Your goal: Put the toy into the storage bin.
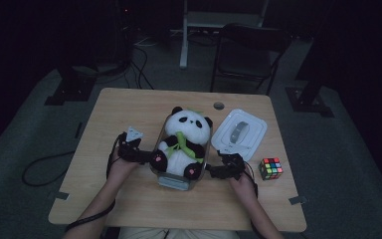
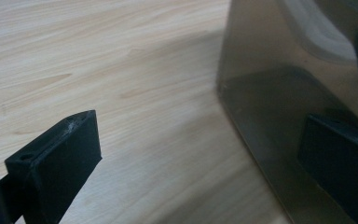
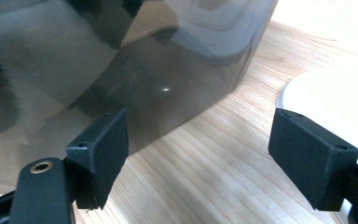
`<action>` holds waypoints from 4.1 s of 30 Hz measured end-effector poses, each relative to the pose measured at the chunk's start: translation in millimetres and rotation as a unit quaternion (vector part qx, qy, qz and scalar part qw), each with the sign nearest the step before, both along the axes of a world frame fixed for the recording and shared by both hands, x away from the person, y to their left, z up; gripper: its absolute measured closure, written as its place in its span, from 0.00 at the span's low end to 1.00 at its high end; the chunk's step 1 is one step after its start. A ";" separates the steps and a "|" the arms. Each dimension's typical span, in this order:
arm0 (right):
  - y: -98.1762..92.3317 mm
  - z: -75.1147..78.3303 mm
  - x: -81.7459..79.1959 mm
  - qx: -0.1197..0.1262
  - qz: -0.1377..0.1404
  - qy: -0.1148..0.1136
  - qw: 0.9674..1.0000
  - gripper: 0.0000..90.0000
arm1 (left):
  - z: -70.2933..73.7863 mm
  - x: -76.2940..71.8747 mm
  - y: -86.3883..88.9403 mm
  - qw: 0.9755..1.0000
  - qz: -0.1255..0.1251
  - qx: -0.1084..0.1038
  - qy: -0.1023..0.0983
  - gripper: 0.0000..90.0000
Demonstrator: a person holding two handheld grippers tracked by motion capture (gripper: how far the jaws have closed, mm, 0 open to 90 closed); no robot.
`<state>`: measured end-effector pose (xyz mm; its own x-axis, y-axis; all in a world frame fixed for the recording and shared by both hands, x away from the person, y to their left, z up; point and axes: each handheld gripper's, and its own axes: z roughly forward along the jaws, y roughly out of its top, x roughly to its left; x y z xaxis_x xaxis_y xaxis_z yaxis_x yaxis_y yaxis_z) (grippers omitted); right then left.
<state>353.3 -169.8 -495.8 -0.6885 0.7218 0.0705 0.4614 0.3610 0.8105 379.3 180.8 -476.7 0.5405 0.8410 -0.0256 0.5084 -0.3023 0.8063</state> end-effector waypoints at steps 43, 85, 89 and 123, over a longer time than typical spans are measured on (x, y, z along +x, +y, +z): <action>-47.6 44.6 -13.6 0.022 -0.040 -0.043 0.998 0.20 | 35.4 -23.3 5.9 0.997 -0.038 -0.067 -0.013 0.01; -1.4 115.1 -81.4 0.027 0.105 -0.055 0.993 1.00 | 101.3 -104.9 -46.7 0.969 -0.238 0.000 -0.063 0.89; 0.4 110.3 -79.8 0.013 0.103 -0.043 0.994 1.00 | 100.1 -103.3 -46.8 0.969 -0.241 0.005 -0.058 0.89; 1.3 110.7 -39.1 0.047 0.053 0.000 0.997 0.40 | 89.7 -66.4 -54.8 0.973 -0.229 -0.016 -0.027 0.30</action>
<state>314.2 -168.5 -385.2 -0.7610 0.6346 0.1345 0.4240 0.3296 0.8436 312.9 126.1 -386.9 0.8600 0.5101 -0.0099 0.2835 -0.4616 0.8406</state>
